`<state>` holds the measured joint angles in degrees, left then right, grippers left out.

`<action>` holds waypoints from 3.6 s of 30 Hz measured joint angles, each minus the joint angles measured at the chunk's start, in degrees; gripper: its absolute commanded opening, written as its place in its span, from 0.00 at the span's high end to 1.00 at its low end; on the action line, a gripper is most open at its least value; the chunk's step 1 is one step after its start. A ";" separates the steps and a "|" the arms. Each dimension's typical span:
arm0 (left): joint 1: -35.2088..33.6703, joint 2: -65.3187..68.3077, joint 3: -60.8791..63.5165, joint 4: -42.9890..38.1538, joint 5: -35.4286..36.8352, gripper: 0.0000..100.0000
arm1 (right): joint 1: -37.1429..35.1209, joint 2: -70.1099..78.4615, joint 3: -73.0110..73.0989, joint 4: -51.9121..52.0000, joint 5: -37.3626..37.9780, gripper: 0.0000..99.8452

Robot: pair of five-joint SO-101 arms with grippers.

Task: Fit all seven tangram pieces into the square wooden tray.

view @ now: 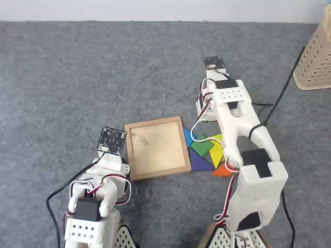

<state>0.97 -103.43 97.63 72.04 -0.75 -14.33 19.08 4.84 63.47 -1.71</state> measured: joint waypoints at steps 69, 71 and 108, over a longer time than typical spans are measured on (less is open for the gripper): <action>0.00 0.00 0.00 0.00 0.00 0.99 | -13.01 -10.37 -2.64 16.70 0.70 0.99; 0.00 0.00 0.00 0.00 0.00 0.99 | -15.56 -13.27 2.73 12.13 0.62 0.99; 0.00 0.00 0.00 0.00 0.00 0.99 | -31.30 -9.23 10.99 2.20 -12.04 0.85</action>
<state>0.97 -103.43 97.63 72.04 -0.75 -45.63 9.85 15.82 65.67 -13.76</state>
